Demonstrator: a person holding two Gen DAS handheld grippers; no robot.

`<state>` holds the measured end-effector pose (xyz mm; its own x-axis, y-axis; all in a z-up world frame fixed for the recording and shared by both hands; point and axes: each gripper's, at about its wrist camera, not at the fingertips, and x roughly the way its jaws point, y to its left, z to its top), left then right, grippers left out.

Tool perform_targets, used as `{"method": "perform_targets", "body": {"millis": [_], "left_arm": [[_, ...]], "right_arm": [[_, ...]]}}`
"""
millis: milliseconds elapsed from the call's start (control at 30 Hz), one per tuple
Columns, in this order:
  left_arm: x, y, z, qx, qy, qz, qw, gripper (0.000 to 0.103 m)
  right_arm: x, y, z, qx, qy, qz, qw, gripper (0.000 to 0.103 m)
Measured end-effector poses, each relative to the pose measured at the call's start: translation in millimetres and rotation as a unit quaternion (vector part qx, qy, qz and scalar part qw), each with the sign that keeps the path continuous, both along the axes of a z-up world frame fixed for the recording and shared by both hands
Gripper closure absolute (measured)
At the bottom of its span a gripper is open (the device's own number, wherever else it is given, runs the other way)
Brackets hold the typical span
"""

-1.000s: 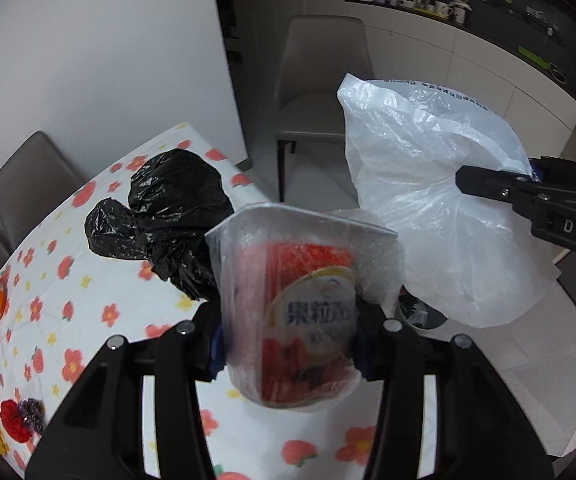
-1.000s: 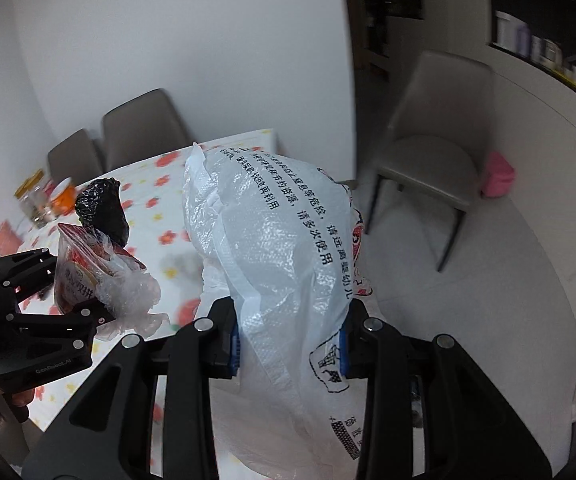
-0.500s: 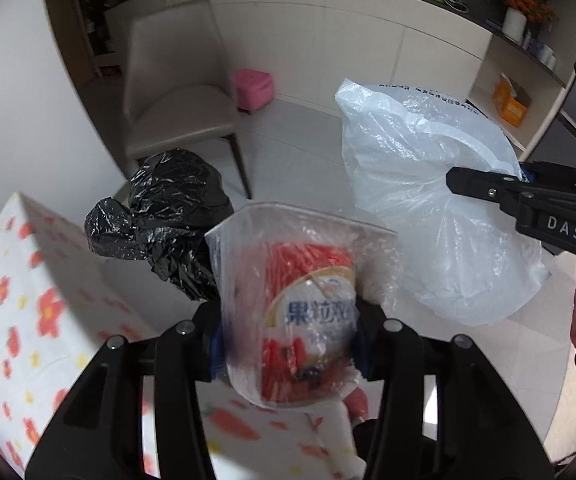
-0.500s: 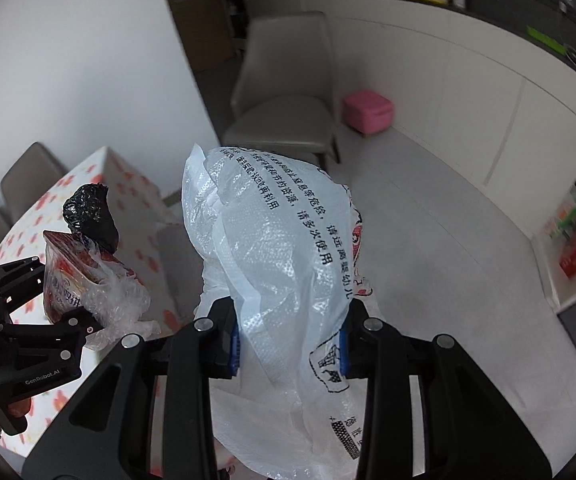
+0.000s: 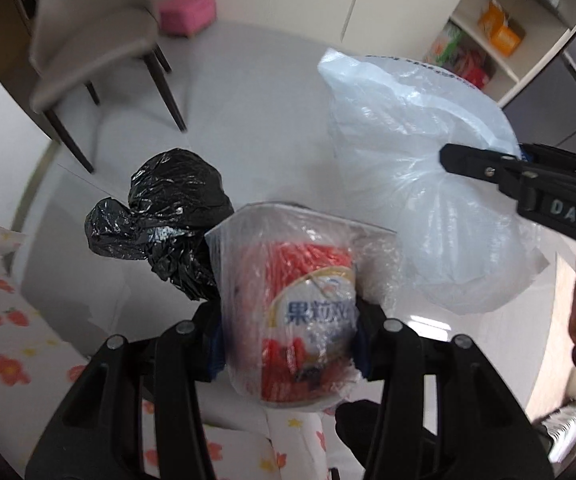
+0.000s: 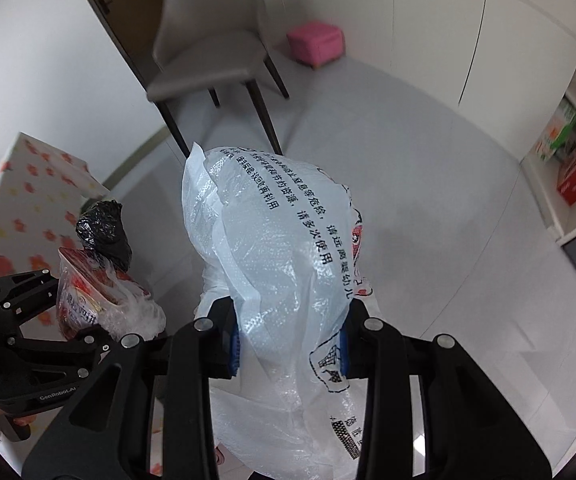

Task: Collect trash
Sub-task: 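Carry the fruit cup and white bag off the table over the bin, then open the right tool to drop the bag while the left tool releases the cup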

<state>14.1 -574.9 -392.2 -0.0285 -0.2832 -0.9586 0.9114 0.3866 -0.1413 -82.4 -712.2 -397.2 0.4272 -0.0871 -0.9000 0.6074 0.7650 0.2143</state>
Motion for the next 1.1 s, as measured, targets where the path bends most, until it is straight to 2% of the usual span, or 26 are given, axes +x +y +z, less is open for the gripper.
{"method": "perform_targets", "body": {"millis": [100, 267, 400, 433, 500, 533, 567, 800, 1000, 1100], "left_arm": [[6.7, -12.3, -42.5, 0.029, 0.036, -0.028, 0.9985, 0.055], [8.9, -30.5, -98.1, 0.074, 0.04, -0.069, 0.9941, 0.055], [14.8, -36.9, -128.5, 0.097, 0.043, -0.076, 0.9915, 0.055], [14.8, -39.0, -136.2, 0.104, 0.04, -0.079, 0.9906, 0.055], [13.0, -41.4, -147.7, 0.117, 0.033, -0.089, 0.9886, 0.055], [9.7, -43.6, -152.4, 0.121, 0.029, -0.093, 0.9879, 0.055], [9.4, -43.7, -155.3, 0.124, 0.026, -0.096, 0.9873, 0.055], [9.3, -51.8, -165.8, 0.134, 0.025, -0.107, 0.9848, 0.055], [3.8, -54.9, -170.5, 0.126, 0.039, -0.118, 0.9843, 0.055], [-0.4, -63.8, -176.6, 0.118, 0.06, -0.119, 0.984, 0.053]], "right_arm": [[5.5, -11.6, -44.6, 0.014, 0.011, 0.004, 1.0, 0.07], [23.4, -24.2, -110.3, 0.035, 0.022, 0.002, 0.999, 0.07], [41.0, -22.7, -143.4, 0.048, 0.024, 0.002, 0.999, 0.068], [43.1, -23.0, -151.7, 0.053, 0.022, 0.003, 0.998, 0.065], [49.5, -23.8, -165.7, 0.066, 0.021, 0.01, 0.998, 0.044], [53.0, -23.4, -171.7, 0.068, 0.021, 0.016, 0.997, 0.042], [51.7, -21.4, -170.3, 0.068, 0.02, 0.022, 0.997, 0.039], [52.6, -26.0, -170.8, 0.071, 0.015, 0.024, 0.997, 0.036], [35.0, -38.6, -164.4, 0.064, 0.013, -0.008, 0.998, 0.036], [22.4, -44.2, -158.2, 0.056, 0.015, -0.019, 0.998, 0.036]]}}
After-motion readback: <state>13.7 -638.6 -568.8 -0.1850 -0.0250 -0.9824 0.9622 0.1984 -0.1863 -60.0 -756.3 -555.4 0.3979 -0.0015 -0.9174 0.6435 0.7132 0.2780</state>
